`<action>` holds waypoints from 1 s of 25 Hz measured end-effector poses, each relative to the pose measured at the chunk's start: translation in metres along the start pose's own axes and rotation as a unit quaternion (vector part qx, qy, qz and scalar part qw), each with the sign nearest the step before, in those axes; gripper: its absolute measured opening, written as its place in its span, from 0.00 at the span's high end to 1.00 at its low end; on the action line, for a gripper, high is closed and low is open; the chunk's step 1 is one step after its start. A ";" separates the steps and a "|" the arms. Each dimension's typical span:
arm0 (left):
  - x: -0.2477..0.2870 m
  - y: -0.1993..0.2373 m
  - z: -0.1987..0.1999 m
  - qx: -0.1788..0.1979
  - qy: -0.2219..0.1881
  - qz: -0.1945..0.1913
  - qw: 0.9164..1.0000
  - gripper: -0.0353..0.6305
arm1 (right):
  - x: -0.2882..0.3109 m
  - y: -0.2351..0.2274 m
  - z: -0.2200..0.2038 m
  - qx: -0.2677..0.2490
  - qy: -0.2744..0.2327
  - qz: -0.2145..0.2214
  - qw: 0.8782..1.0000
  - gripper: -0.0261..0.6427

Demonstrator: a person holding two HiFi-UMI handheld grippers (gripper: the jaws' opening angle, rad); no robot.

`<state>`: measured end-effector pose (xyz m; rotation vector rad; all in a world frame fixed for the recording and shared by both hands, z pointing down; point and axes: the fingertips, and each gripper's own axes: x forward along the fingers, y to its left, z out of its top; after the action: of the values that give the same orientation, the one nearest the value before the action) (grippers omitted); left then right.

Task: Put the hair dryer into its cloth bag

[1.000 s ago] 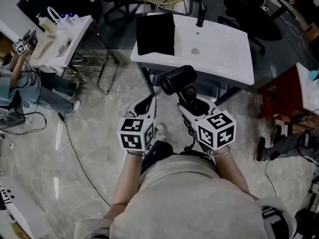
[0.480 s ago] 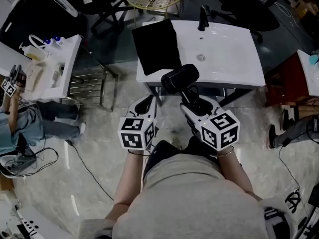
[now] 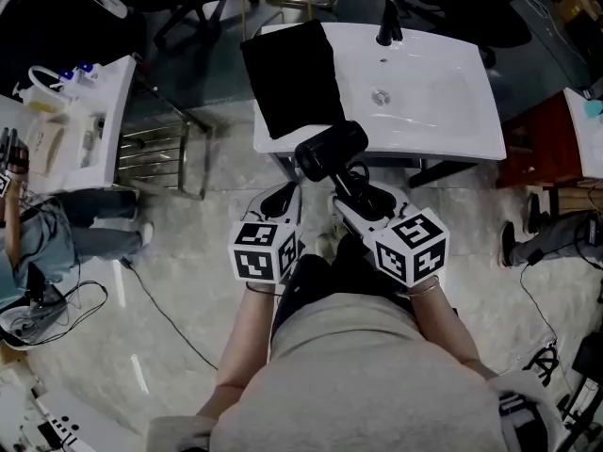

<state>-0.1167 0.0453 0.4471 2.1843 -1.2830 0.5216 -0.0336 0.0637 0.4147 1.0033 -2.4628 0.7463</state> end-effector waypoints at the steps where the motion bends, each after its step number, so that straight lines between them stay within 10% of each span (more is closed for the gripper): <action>1: 0.002 0.001 -0.001 -0.002 0.001 0.001 1.000 0.92 | 0.002 -0.001 0.001 -0.003 0.001 0.002 1.000 0.66; 25: 0.093 0.020 0.103 -0.018 -0.052 0.047 0.997 0.93 | 0.040 -0.133 0.085 -0.026 -0.003 0.042 0.999 0.66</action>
<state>-0.0853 -0.0892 0.4264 2.1536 -1.4462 0.4218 0.0237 -0.0887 0.4127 0.8904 -2.5289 0.7018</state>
